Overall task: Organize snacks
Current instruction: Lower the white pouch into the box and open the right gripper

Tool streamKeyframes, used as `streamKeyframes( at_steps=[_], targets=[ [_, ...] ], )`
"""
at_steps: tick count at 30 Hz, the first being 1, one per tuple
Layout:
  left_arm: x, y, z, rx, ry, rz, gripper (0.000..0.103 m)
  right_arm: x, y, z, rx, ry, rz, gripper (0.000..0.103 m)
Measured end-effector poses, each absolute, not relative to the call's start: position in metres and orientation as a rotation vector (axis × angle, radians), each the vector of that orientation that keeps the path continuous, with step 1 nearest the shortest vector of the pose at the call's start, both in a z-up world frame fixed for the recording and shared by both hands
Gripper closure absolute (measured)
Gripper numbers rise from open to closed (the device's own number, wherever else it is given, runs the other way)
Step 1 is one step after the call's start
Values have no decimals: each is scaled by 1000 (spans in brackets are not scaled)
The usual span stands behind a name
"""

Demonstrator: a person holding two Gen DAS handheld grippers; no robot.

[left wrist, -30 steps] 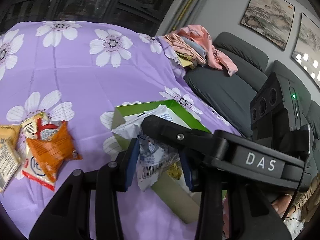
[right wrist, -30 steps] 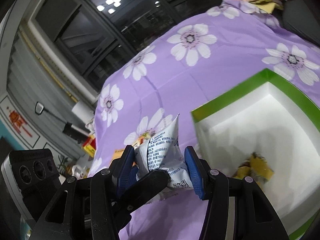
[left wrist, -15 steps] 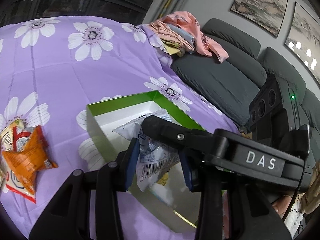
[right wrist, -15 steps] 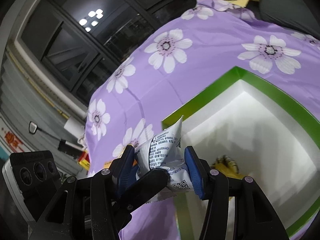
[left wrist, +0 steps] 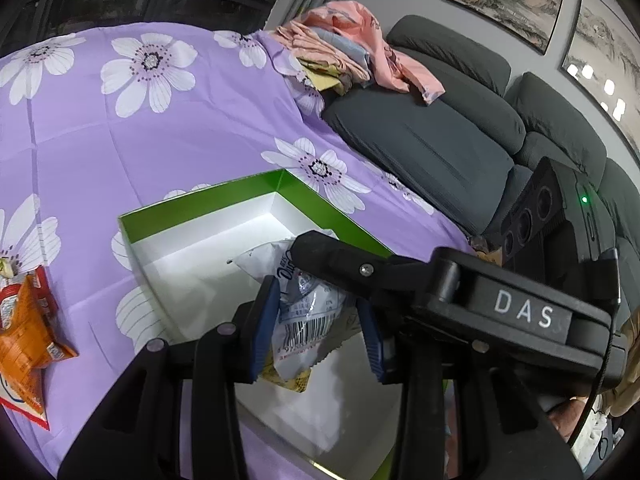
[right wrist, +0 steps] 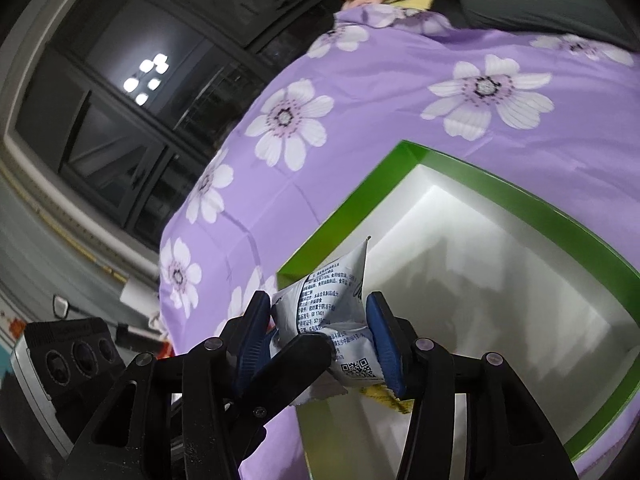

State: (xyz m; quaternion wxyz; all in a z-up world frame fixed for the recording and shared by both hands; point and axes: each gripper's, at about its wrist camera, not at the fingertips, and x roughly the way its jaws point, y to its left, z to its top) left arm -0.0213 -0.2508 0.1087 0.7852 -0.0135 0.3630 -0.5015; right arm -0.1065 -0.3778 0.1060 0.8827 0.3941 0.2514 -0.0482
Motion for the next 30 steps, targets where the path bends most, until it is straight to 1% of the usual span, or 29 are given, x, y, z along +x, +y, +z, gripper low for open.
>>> streamKeyframes(
  at_steps=[7, 8, 9, 11, 18, 19, 20, 24, 25, 27, 28, 30],
  targets=[
    [-20, -271, 100, 24, 802, -1097, 64, -112, -395, 96, 901, 513, -166, 55],
    [-20, -273, 98, 32, 807, -1095, 64, -112, -398, 95, 909, 517, -179, 57],
    [-20, -276, 96, 47, 816, -1087, 64, -113, -399, 93, 911, 521, -196, 65],
    [-22, -282, 92, 72, 815, -1072, 65, -112, -401, 92, 903, 533, -220, 67],
    [-21, -285, 82, 54, 844, -1055, 62, -111, -408, 84, 924, 568, -288, 67],
    [-21, -285, 81, 62, 839, -1039, 54, -111, -409, 83, 931, 572, -290, 67],
    [-21, -284, 81, 71, 834, -1024, 43, -112, -410, 82, 935, 573, -295, 67],
    [-21, -272, 84, 44, 826, -1003, 41, -117, -410, 87, 917, 563, -356, 67],
    [-20, -264, 87, 20, 822, -998, 39, -119, -410, 90, 918, 545, -354, 67],
    [-18, -251, 94, -13, 809, -980, 32, -122, -410, 92, 929, 523, -343, 67],
    [-17, -240, 98, -33, 801, -954, 27, -122, -409, 94, 933, 516, -340, 65],
    [-15, -223, 104, -52, 790, -913, 25, -122, -404, 98, 919, 505, -329, 58]
  ],
)
